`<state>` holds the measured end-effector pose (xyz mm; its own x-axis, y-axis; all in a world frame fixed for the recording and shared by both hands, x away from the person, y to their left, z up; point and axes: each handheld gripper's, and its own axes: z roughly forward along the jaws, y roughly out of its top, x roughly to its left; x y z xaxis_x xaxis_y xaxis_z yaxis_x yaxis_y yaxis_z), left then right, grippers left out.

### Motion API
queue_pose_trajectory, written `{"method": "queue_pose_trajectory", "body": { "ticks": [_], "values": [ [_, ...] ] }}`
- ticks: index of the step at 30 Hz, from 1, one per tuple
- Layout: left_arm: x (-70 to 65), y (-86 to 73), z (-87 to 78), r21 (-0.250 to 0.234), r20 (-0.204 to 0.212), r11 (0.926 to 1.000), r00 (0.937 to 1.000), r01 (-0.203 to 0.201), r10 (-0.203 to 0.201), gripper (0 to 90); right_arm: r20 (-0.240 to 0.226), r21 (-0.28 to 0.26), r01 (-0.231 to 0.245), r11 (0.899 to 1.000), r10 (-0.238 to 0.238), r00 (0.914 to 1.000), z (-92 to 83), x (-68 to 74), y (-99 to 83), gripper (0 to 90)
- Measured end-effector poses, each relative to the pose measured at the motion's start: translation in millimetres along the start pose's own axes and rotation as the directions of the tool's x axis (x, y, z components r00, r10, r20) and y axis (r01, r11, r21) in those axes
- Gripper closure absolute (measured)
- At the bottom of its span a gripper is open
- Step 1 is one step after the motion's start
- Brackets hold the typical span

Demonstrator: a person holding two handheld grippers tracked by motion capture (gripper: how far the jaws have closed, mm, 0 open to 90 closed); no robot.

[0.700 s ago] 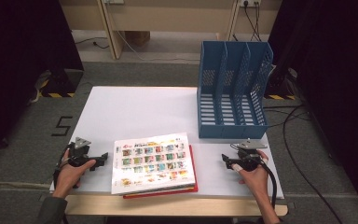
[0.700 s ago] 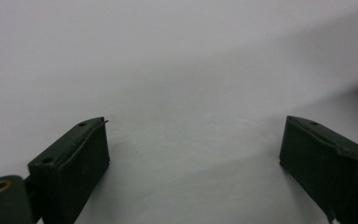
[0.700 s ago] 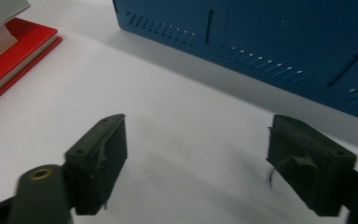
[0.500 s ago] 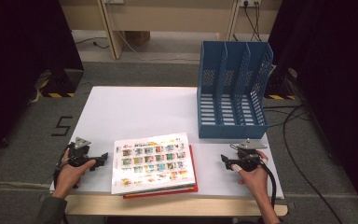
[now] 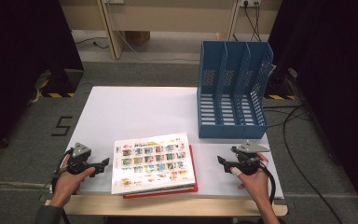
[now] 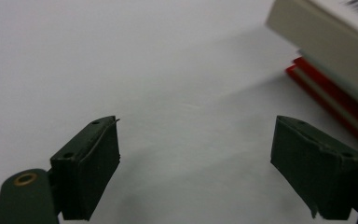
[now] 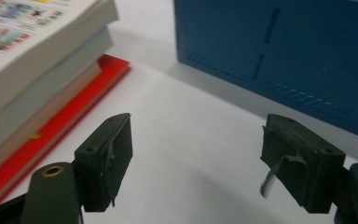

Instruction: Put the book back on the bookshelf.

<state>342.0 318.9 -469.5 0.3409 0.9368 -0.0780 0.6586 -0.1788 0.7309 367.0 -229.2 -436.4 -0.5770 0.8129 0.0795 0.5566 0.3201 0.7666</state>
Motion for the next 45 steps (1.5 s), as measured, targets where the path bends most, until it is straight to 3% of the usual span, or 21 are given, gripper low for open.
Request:
{"method": "queue_pose_trajectory", "body": {
  "ticks": [4, 5, 6, 8, 11, 17, 18, 19, 24, 26, 28, 29, 33, 37, 40, 44, 45],
  "values": [
    [-6.9, -4.2, -10.0, -0.013, 0.019, 0.9999, 0.9998, 0.005, -0.005, 15.2, -0.039, -0.014, 0.007, 1.0, -0.007, 0.9992, -0.8, 9.8, 4.3, 25.5],
    [-10.0, -5.0, -17.3, -0.032, 0.057, 0.9988, 0.9978, 0.037, -0.035, 15.2, -0.057, -0.018, 0.013, 1.0, -0.014, 0.9983, -1.1, 14.9, 6.6, 25.5],
    [-11.4, -5.4, -19.7, -0.037, 0.075, 0.9984, 0.9963, 0.043, -0.041, 15.2, -0.065, -0.02, 0.015, 1.0, -0.016, 0.9978, -1.0, 16.1, 7.2, 25.5],
    [-13.1, -5.8, -21.3, -0.033, 0.089, 0.9988, 0.9955, 0.035, -0.032, 15.2, -0.073, -0.024, 0.007, 1.0, -0.009, 0.9973, -1.0, 18.3, 7.8, 25.6],
    [-20.7, -7.9, -22.2, -0.015, 0.117, 0.9999, 0.9931, -0.009, 0.01, 15.3, -0.088, -0.028, 0.01, 1.0, -0.013, 0.996, -1.9, 23.0, 10.2, 25.7],
    [-26.7, -8.2, -27.4, -0.019, 0.132, 0.9998, 0.9913, -0.008, 0.01, 21.4, -0.111, -0.033, 0.02, 0.999, -0.023, 0.9935, -2.3, 32.4, 13.9, 25.8],
    [-27.6, -8.3, -28.4, -0.02, 0.147, 0.9998, 0.9891, 0.002, 0.001, 32.1, -0.122, -0.033, 0.021, 0.999, -0.024, 0.9922, -0.9, 35.5, 14.9, 25.8],
    [-30.6, -8.1, -30.7, -0.017, 0.162, 0.9998, 0.9868, 0.007, -0.004, 37.3, -0.126, -0.033, 0.021, 0.999, -0.025, 0.9917, 0.2, 37.1, 15.6, 25.8],
    [-41.0, -6.3, -35.6, -0.007, 0.148, 0.9997, 0.9887, -0.023, 0.024, 50.6, -0.141, -0.027, 0.031, 0.999, -0.034, 0.9894, 4.5, 43.7, 18.9, 25.8],
    [-51.8, -5.7, -37.4, 0.012, 0.196, 0.9981, 0.9789, -0.061, 0.058, 49.0, -0.16, -0.03, 0.028, 0.999, -0.032, 0.9866, 6.2, 47.5, 21.7, 25.8],
    [-61.8, -3.3, -38.4, 0.014, 0.173, 0.9926, 0.9781, -0.12, 0.116, 34.1, -0.163, -0.031, 0.03, 0.999, -0.034, 0.986, 6.1, 49.8, 23.8, 25.8],
    [-63.1, -1.7, -39.7, 0.011, 0.153, 0.9895, 0.9782, -0.144, 0.141, 32.4, -0.168, -0.036, 0.027, 0.999, -0.033, 0.9852, 5.9, 50.5, 24.6, 25.8],
    [-64.3, -0.1, -39.6, 0.011, 0.135, 0.9898, 0.9809, -0.142, 0.139, 24.4, -0.185, -0.034, 0.018, 0.999, -0.024, 0.9824, 4.3, 51.3, 25.8, 25.3],
    [-66.7, 2.4, -42.8, 0.003, 0.124, 0.9856, 0.9781, -0.169, 0.167, 26.1, -0.198, -0.023, 0.009, 1.0, -0.014, 0.9802, 6.5, 51.4, 26.0, 24.8],
    [-66.1, 4.2, -44.6, -0.018, 0.105, 0.9878, 0.9822, -0.154, 0.155, 17.0, -0.195, -0.004, 0.018, 1.0, -0.018, 0.9806, 10.2, 53.2, 26.7, 24.8],
    [-66.4, 1.5, -42.1, 0.0, 0.127, 0.9886, 0.9807, -0.15, 0.149, 23.7, -0.236, 0.017, 0.005, 1.0, -0.001, 0.9718, 15.3, 56.1, 28.4, 24.1],
    [-68.8, 2.7, -43.5, 0.0, 0.128, 0.9857, 0.9776, -0.168, 0.167, 26.8, -0.24, 0.023, 0.005, 1.0, 0.001, 0.9708, 16.5, 56.9, 28.7, 24.1]
  ]
}}
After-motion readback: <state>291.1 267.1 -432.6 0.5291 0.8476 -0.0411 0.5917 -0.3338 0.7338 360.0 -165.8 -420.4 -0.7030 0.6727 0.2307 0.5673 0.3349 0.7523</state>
